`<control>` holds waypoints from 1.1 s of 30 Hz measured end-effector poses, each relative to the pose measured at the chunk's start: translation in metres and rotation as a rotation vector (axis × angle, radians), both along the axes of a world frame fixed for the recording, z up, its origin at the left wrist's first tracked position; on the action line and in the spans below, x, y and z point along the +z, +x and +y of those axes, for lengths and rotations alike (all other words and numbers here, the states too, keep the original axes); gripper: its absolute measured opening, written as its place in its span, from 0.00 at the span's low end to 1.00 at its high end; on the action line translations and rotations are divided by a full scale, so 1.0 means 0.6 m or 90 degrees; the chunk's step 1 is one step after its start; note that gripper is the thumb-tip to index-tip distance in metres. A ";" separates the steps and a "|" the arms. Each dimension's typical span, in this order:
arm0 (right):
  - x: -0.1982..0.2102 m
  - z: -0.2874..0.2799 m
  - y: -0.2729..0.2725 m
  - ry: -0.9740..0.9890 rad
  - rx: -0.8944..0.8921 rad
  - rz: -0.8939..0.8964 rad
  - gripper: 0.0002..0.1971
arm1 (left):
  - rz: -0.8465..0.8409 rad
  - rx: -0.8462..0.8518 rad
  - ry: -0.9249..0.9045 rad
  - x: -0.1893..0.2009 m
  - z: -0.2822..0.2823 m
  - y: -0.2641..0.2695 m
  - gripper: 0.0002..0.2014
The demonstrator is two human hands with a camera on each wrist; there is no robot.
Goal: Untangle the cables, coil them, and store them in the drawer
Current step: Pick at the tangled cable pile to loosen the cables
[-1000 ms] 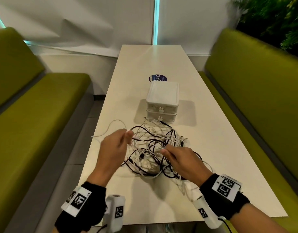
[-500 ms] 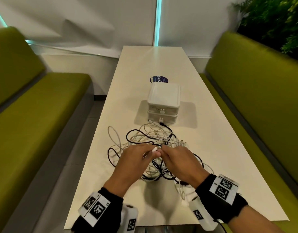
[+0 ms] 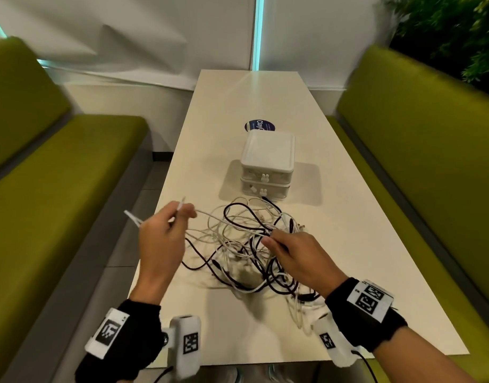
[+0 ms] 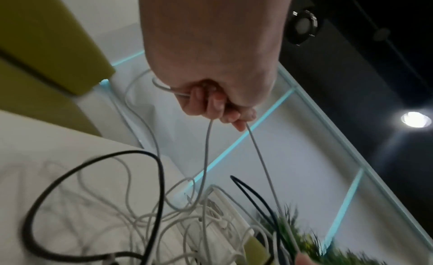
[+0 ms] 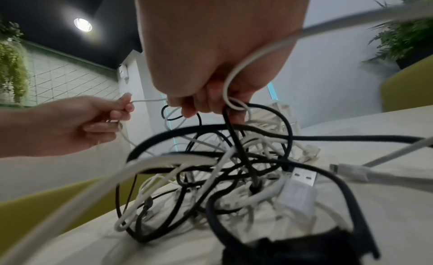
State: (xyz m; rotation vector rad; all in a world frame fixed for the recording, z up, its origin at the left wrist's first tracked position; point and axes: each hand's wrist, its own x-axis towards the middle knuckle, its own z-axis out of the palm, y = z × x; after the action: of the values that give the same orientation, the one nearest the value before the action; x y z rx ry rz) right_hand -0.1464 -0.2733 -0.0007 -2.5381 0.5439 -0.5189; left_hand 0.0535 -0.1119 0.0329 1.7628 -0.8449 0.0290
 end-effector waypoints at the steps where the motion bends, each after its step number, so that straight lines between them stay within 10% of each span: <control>1: -0.002 -0.002 -0.001 -0.001 -0.007 0.003 0.21 | 0.046 0.029 -0.009 -0.003 0.003 0.005 0.15; 19: 0.002 0.023 -0.007 -0.068 0.055 0.050 0.14 | -0.065 -0.295 0.131 -0.058 -0.048 -0.103 0.15; 26: -0.010 0.025 -0.007 -0.104 0.061 0.096 0.29 | -0.126 -0.322 0.345 -0.066 -0.043 -0.090 0.36; 33: -0.012 0.012 -0.015 -0.001 -0.011 0.098 0.26 | -0.007 -0.112 0.104 -0.012 -0.005 -0.008 0.29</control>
State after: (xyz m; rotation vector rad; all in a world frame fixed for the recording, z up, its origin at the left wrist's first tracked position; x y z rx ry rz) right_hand -0.1556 -0.2658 -0.0077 -2.5917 0.6202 -0.3322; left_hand 0.0488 -0.1147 0.0259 1.8340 -1.0319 -0.1492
